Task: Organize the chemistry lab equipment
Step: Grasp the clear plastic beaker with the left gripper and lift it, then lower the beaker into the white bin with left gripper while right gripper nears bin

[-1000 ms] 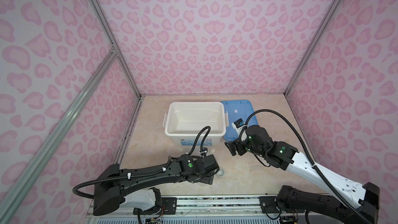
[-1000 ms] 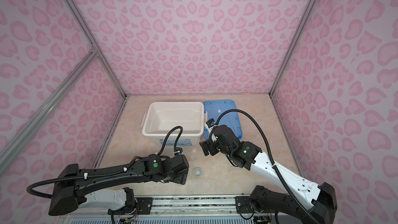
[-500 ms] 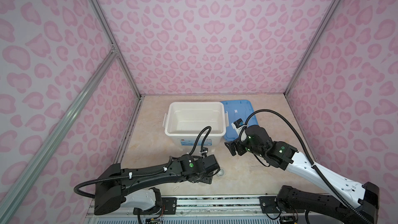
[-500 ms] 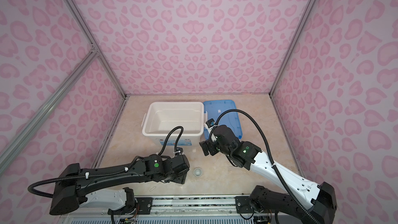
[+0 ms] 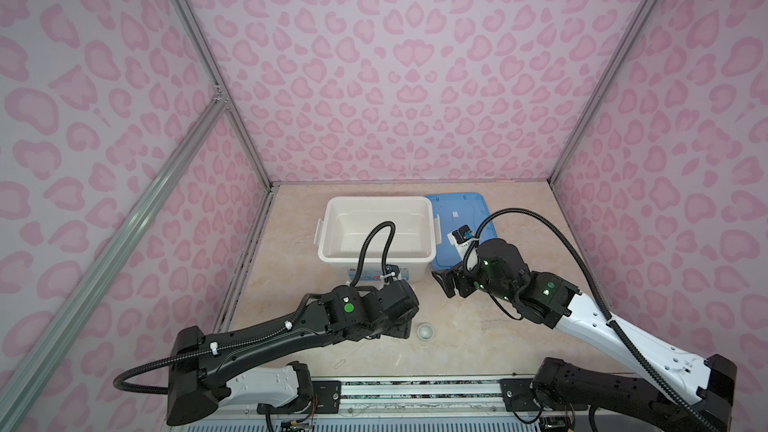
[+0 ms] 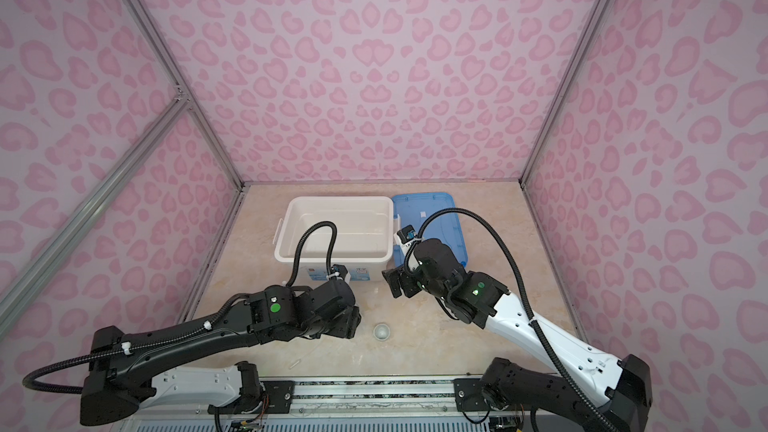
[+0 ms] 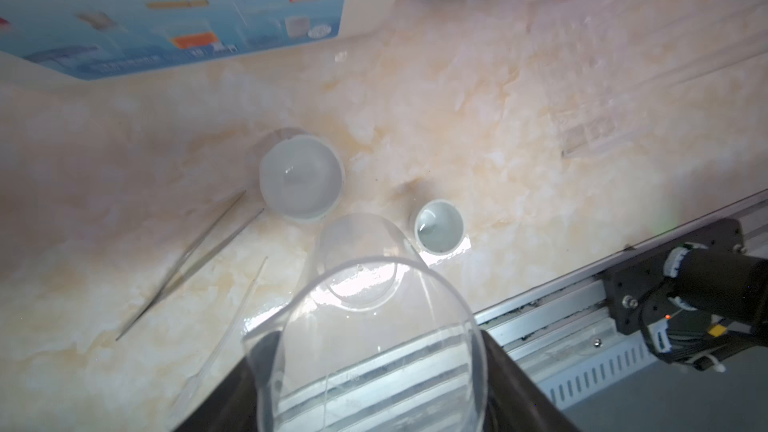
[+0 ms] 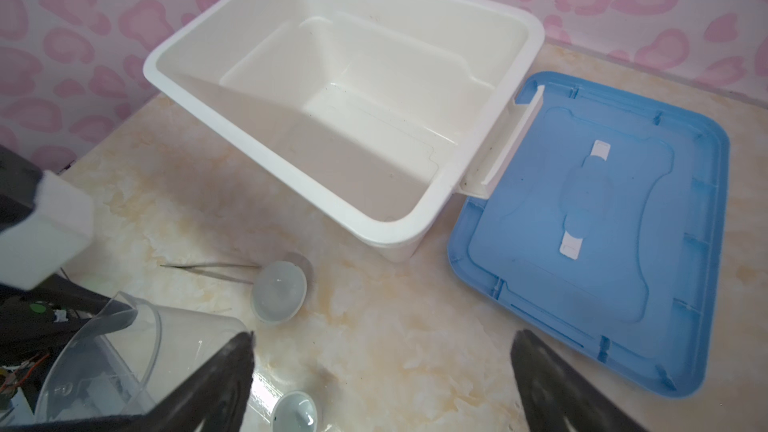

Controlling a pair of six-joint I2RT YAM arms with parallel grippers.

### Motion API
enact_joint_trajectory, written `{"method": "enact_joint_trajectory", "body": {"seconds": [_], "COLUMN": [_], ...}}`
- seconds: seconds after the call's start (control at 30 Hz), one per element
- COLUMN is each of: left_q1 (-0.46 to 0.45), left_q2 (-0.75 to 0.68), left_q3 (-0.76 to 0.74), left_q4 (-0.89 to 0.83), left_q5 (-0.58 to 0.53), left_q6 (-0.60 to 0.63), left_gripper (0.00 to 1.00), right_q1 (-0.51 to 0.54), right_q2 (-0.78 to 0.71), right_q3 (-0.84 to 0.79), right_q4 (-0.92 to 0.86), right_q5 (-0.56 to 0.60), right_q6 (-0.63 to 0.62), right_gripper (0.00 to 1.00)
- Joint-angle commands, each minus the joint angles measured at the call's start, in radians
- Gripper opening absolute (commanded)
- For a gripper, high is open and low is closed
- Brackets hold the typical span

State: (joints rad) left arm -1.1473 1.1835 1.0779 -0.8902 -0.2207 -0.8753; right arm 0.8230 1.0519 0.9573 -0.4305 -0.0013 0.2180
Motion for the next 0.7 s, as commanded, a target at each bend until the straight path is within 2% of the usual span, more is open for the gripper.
{"method": "enact_joint_trajectory", "body": {"seconds": [0.0,0.17,0.43,0.57,0.67], "left_q1": [0.068,0.178,0.413,0.514,0.606], "left_q2": [-0.032,-0.008,0.132,0.217,0.265], "left_q3": [0.106,0.328,0.56,0.607,0.581], "left_q4": [-0.074,-0.158,-0.17,-0.144,-0.09], "left_q5": [-0.017,-0.011,0.006,0.02,0.044], "left_q6": [0.116,0.255,0.455,0.479,0.482], "left_gripper": [0.7,0.7,0.67,0.67,0.68], "right_q1": [0.001,0.001,0.001,0.001,0.001], "right_q2": [0.0,0.018,0.111,0.169,0.239], "right_q3": [0.033,0.087,0.194,0.229,0.283], "right_q4": [0.054,0.071,0.104,0.148,0.143], "right_q5": [-0.029,-0.044,-0.07,-0.069,-0.017], "right_q6": [0.004,-0.008,-0.014,-0.013,-0.005], "right_gripper": [0.97,0.97,0.96,0.97,0.96]}}
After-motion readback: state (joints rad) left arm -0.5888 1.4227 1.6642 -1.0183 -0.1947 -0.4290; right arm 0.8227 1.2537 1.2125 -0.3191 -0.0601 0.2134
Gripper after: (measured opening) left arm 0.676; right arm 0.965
